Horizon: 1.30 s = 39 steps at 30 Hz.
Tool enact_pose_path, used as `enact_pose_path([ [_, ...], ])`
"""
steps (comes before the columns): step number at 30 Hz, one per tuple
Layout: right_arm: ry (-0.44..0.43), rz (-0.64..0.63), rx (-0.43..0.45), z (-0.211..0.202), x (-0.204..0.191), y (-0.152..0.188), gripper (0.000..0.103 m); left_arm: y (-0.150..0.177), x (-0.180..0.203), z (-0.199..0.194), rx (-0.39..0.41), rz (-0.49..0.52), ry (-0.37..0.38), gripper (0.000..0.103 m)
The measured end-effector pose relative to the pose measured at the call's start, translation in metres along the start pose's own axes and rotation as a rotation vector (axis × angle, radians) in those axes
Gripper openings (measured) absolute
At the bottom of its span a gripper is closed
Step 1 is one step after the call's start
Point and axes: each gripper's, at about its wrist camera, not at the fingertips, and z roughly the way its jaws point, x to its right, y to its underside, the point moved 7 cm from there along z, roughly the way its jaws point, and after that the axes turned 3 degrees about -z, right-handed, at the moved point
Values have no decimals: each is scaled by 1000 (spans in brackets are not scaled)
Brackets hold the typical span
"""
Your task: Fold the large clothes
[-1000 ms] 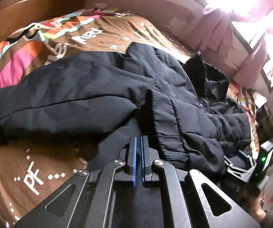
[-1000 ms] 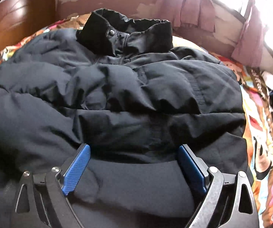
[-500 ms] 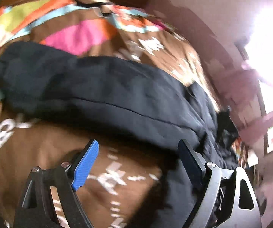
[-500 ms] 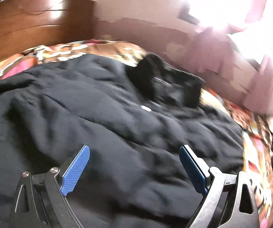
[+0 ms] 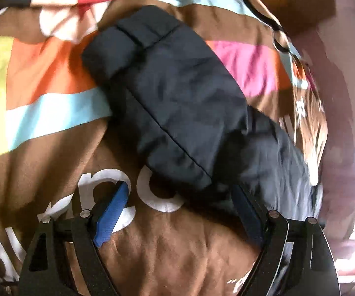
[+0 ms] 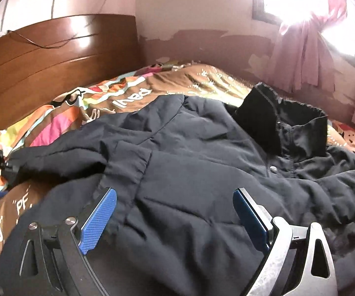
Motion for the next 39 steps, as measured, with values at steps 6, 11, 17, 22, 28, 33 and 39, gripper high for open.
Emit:
enact_pose_path([
  [6,39,21,-34,29,-2,-19,95,-19,5,16,-22,-25,30,81],
  [11,25,81,-105,51,8,-1,95,-29,2,21,20,-57,85,73],
  [17,20,117,-108,42,14,7,96,-29,15,23,51,35,51,17],
  [22,-7,140,-120,30,21,14,96,-23,35,9,116,166,-12,6],
  [28,-45,187,-99,4,32,10,96,-17,93,-40,330,455,-39,3],
  [33,-35,176,-112,-17,47,16,96,13,154,-76,482,752,17,3],
  [39,-46,239,-183,-41,76,33,96,81,221,-100,499,947,188,3],
])
